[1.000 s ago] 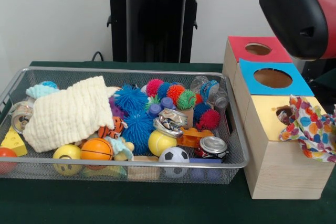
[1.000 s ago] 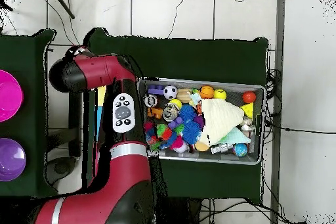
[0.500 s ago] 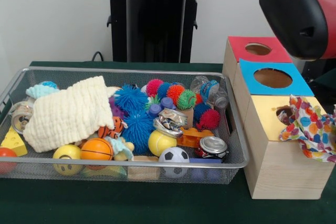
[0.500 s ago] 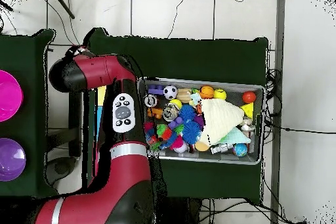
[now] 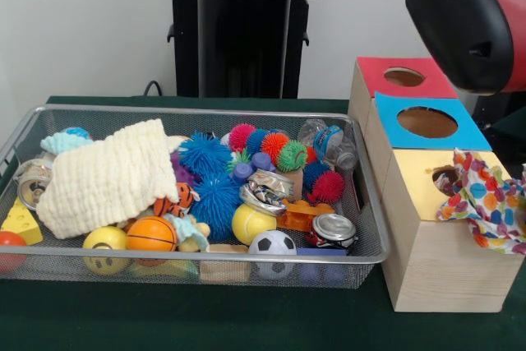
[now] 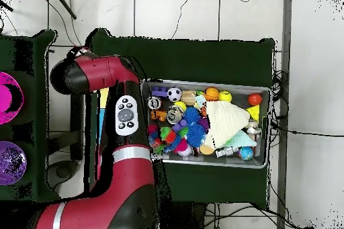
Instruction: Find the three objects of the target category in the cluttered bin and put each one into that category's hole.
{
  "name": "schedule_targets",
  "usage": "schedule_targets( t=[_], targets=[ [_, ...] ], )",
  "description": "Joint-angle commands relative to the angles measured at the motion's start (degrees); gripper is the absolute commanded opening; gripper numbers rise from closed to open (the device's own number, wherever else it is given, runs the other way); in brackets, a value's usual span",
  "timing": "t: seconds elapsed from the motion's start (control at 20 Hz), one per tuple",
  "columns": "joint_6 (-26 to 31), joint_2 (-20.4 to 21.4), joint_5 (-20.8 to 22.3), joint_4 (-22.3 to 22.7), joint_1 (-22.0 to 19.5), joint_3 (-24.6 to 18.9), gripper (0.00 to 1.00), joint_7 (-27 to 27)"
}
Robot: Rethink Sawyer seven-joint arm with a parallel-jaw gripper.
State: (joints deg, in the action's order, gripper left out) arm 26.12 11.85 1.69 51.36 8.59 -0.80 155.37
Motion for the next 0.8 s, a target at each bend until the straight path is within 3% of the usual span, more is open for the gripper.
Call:
schedule_targets(
  t=[0.05,0.8],
  targets=[
    [5.6,2.0,2.8,4.7,-3.1,-5.7,1.00,-10.4],
    [15.7,7.2,1.7,2.4,-3.4,-6.7,1.00,-11.1]
  ],
)
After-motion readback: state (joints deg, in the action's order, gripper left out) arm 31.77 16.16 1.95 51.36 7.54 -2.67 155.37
